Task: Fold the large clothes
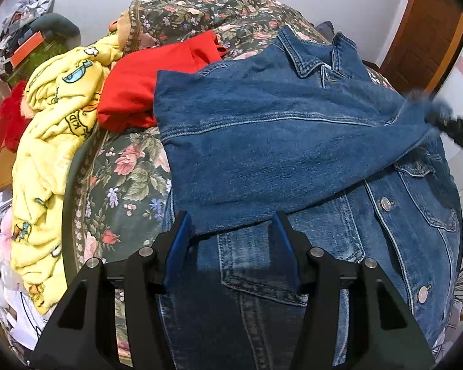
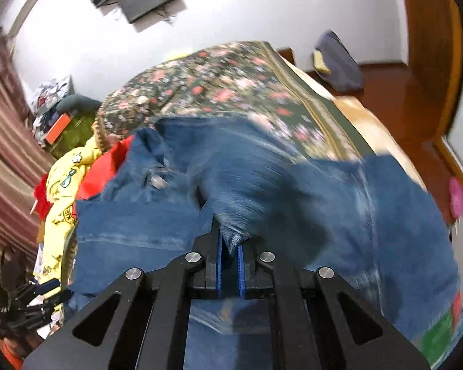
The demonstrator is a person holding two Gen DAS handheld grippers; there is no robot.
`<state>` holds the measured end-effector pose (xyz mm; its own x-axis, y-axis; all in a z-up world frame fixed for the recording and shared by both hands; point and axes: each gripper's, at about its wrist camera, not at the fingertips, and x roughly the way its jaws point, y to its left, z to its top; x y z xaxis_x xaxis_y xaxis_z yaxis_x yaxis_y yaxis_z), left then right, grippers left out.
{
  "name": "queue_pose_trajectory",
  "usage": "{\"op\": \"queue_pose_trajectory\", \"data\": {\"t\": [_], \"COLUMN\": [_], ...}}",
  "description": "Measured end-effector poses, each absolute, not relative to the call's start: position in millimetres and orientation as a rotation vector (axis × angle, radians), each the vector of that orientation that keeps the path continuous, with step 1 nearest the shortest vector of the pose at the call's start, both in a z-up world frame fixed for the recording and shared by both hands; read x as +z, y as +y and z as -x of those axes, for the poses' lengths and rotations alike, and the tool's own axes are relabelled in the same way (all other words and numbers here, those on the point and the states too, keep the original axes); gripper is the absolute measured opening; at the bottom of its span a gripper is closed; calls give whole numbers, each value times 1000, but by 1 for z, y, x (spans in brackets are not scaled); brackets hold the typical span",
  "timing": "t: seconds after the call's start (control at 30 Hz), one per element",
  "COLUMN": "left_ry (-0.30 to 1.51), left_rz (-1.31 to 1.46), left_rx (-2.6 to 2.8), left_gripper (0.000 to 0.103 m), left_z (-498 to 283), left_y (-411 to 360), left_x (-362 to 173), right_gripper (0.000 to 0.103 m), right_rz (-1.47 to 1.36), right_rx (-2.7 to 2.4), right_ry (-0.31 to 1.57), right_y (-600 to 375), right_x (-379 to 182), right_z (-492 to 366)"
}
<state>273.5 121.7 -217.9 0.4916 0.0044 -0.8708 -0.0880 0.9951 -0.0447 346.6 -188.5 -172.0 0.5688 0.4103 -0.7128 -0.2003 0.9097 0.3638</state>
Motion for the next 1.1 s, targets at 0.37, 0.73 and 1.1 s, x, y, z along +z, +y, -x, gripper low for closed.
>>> {"op": "queue_pose_trajectory", "data": {"t": [0.37,0.73,1.1], "left_ry": [1058,1063,1006], "left_rz": [63,69,44], "left_rx": [53,42,-11], "left_gripper": [54,54,55], "left_z": [-270,-272,-284], "left_y": [115,111,82], "left_x": [-216,-216,-191], "right_gripper": [10,43,48], "right_rz": [-217,-318,-292], "right_rx": [326,234,42], "right_ry": [960,996,888], "right_y": [-193,-242,-321], "right_x": [-192,-194,-150], "right_z": [-335,-329,-307]}}
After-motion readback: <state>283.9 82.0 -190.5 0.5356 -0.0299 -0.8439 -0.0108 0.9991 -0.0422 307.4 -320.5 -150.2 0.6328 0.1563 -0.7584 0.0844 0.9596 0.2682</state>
